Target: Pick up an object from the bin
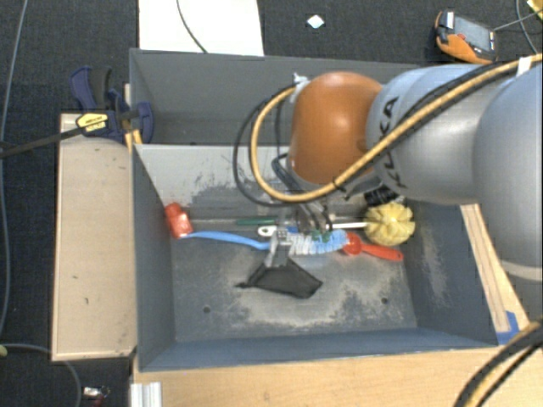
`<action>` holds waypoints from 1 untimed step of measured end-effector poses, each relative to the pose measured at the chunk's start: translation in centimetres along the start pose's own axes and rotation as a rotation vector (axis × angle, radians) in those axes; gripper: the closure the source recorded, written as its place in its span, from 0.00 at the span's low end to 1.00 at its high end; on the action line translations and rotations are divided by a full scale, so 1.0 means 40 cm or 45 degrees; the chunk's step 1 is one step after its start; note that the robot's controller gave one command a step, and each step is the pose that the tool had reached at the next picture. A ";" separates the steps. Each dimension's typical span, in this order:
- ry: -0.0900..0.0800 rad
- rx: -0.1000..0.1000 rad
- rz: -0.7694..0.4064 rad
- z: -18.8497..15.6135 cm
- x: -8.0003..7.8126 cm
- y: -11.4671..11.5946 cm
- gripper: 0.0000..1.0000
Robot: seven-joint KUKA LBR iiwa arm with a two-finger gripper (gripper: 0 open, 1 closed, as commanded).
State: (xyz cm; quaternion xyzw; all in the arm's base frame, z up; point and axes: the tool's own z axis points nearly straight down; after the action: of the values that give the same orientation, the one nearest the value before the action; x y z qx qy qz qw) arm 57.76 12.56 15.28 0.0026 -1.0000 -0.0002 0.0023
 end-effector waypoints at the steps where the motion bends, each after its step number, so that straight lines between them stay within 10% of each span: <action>1: -0.010 -0.001 0.007 -0.011 -0.005 -0.002 0.00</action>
Offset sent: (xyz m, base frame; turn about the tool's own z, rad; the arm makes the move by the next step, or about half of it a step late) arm -0.0358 -0.0327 -0.0828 0.0457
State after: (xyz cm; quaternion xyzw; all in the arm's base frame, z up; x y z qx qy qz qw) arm 57.96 12.50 15.71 0.0000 -1.0000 -0.0006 -0.0015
